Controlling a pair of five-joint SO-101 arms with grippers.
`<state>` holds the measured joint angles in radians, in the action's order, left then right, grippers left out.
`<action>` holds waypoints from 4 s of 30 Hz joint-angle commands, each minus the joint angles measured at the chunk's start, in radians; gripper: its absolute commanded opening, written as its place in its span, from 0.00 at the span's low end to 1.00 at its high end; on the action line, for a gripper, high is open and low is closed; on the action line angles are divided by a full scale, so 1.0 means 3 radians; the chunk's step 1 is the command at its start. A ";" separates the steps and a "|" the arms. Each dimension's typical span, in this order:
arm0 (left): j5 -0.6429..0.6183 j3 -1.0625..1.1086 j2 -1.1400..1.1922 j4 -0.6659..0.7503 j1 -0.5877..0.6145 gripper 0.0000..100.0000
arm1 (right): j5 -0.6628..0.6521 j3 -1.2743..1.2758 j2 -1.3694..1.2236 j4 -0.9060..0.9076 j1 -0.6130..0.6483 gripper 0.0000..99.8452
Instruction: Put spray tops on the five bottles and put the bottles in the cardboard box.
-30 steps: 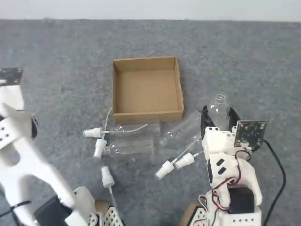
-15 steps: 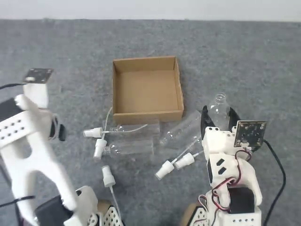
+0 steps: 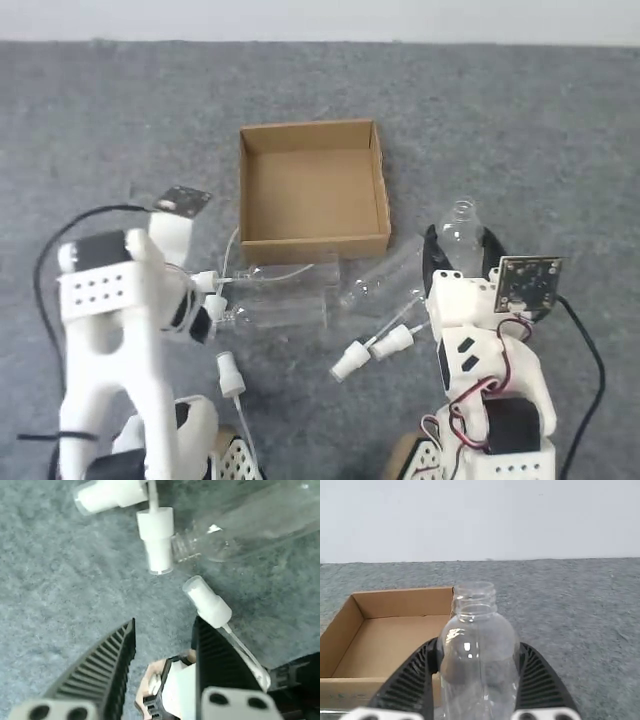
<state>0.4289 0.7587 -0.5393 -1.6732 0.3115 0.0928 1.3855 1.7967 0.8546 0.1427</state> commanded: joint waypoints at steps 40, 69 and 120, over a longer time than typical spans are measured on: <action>-0.0036 0.0627 0.0869 0.1187 -0.1064 0.03 | 0.0026 -0.0036 0.0064 -0.0095 0.0028 0.04; 0.1417 0.0463 0.0895 0.0650 -0.1309 0.24 | 0.0026 -0.0036 0.0064 -0.0100 0.0028 0.04; 0.2445 -0.0448 0.0869 0.1089 0.1529 0.22 | 0.0026 -0.0036 0.0064 -0.0105 0.0028 0.04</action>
<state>1.1838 0.6805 -0.2739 -1.3418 0.7442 0.0928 1.3855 1.7967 0.8546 0.1473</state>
